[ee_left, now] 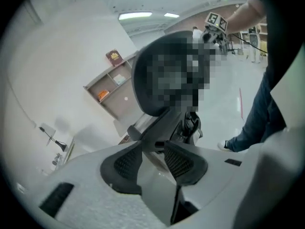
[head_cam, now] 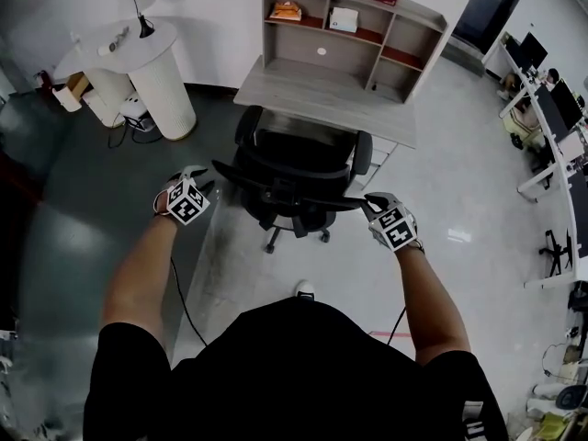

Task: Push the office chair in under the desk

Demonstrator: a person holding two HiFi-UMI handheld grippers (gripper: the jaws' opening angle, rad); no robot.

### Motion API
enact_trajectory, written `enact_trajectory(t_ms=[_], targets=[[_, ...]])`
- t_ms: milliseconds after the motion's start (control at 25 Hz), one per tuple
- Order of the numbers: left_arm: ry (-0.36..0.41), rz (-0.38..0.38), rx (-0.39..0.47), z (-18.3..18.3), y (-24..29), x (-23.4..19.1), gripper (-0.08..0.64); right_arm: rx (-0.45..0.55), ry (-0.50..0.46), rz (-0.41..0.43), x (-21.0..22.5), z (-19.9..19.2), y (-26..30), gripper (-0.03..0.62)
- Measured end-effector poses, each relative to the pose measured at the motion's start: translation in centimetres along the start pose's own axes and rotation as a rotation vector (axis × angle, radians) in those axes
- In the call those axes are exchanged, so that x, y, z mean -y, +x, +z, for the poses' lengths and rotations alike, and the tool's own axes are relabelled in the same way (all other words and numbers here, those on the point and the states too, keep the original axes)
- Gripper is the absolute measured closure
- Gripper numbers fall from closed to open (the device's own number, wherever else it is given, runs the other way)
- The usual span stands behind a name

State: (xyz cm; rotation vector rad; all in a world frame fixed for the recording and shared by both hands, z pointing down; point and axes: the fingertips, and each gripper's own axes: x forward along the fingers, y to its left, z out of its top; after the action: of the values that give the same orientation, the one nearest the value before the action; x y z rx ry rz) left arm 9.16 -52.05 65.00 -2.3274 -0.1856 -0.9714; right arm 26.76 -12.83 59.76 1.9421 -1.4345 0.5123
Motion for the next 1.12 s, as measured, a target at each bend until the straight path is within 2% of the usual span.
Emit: enact_trajectory(t_ms=[200,360,520,640,840,1120], targets=[[-0.033,0.063,0.122,3.4,-2.3,0.4,0.468,0.078,0.038,-0.118,0.4,1.4,-2.4,0.577],[-0.144,0.088,0.254,5.7,-4.6,0.7,0.506,0.140,0.061,-0.189,-0.1,2.7,-4.2,0.583],[-0.244,0.131,0.345,7.3,-6.6,1.2,0.534,0.216,0.091,-0.244,-0.7,4.3,-6.4,0.584],[-0.303,0.143,0.390,8.3,-7.7,1.8,0.543,0.266,0.111,-0.270,-1.3,5.3,-7.8,0.584],[-0.348,0.165,0.486,10.1,-9.8,2.0,0.543,0.320,0.130,-0.291,-2.5,6.7,-9.0,0.584],[-0.392,0.173,0.566,11.2,-12.2,2.6,0.543,0.368,0.272,-0.298,-2.8,6.6,-10.2,0.584]])
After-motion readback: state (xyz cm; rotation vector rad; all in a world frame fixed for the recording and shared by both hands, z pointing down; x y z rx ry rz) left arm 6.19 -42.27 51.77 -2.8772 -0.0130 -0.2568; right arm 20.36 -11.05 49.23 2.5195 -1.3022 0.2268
